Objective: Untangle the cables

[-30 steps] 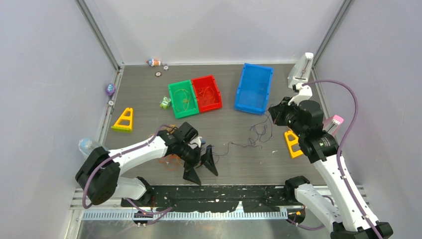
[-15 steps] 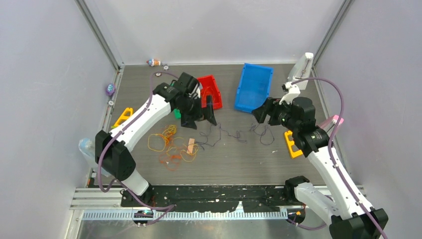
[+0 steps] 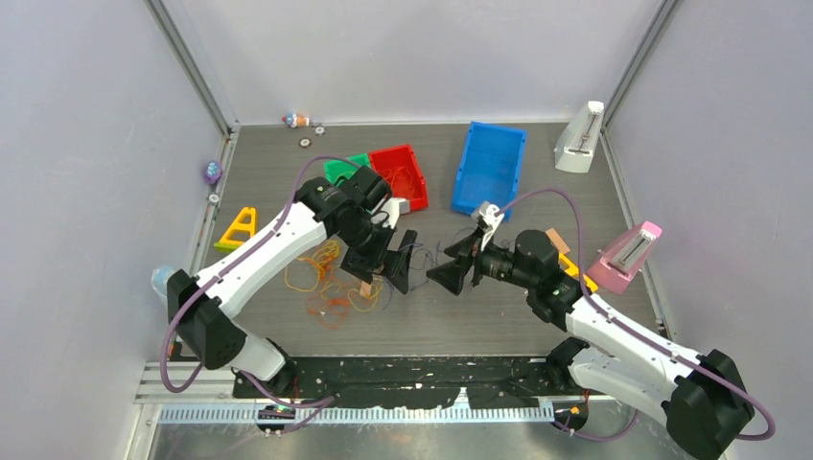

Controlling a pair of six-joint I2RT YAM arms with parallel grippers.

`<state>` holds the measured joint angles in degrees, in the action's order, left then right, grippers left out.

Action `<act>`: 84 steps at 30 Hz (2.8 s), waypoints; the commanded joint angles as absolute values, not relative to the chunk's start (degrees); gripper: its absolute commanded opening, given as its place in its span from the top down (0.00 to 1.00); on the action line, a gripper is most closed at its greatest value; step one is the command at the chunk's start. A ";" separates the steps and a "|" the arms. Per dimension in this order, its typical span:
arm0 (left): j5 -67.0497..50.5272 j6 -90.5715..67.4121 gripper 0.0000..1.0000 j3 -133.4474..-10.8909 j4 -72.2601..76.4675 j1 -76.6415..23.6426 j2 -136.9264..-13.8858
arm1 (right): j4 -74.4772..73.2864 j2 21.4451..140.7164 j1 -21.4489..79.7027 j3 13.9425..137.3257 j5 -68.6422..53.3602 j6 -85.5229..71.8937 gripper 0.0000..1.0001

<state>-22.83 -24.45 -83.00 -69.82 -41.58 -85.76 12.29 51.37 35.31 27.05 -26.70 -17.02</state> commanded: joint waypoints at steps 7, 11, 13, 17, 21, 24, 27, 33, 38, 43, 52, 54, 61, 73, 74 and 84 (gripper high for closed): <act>-25.70 -19.86 0.05 -83.50 -74.19 -41.40 -83.10 | 32.89 50.68 40.02 28.28 -24.01 -6.76 0.22; -25.62 -19.35 0.06 -84.09 -75.02 -41.40 -83.21 | 33.37 51.22 41.15 30.24 -26.50 -4.84 0.29; -25.65 -19.32 0.06 -84.19 -74.89 -41.40 -83.52 | 32.52 51.86 41.88 31.75 -27.90 -3.92 0.31; -26.26 -19.42 0.06 -84.71 -74.71 -41.40 -84.29 | 29.48 54.85 43.90 35.27 -29.05 -1.96 0.36; -26.45 -19.42 0.07 -85.46 -74.73 -41.40 -84.77 | 27.87 57.55 45.75 38.24 -28.58 -0.60 0.65; -25.09 -19.19 0.07 -86.19 -74.58 -41.33 -84.20 | 27.02 57.69 46.02 38.75 -26.21 -0.85 0.88; -21.47 -20.26 0.05 -84.75 -71.89 -39.68 -81.25 | 30.38 53.56 45.78 35.92 -13.83 -4.33 0.94; -22.82 -23.21 0.04 -73.77 -62.62 -35.11 -74.50 | 20.19 49.96 41.34 40.10 11.83 -11.61 0.95; -14.65 -25.61 0.02 -66.93 -52.17 -35.08 -68.66 | 7.26 53.87 36.02 46.94 11.47 -15.34 0.95; -10.79 -25.93 0.02 -58.64 -30.98 -35.93 -64.17 | -2.09 54.29 35.36 55.65 6.83 -15.00 0.95; -7.38 -19.88 0.04 -53.82 3.46 -42.54 -74.12 | -21.02 61.82 35.26 90.59 4.85 -12.16 0.95; -7.76 -20.33 0.04 -56.35 5.85 -42.98 -79.53 | -23.24 63.69 35.25 97.07 4.13 -12.13 0.95; -12.89 -26.24 0.16 -62.98 5.40 -43.42 -93.16 | -28.70 67.50 34.84 112.29 10.95 -9.85 0.95; -1.58 -25.82 0.71 -50.70 -4.85 -40.60 -85.27 | -29.45 65.76 33.68 118.58 36.80 -0.64 0.95; -0.66 -25.94 0.72 -49.32 -5.57 -40.10 -83.21 | -29.44 65.13 33.67 117.25 38.04 0.72 0.95; 3.98 -28.55 1.00 -45.86 -18.40 -29.10 -65.33 | -29.76 58.48 31.72 95.31 40.38 -5.50 0.95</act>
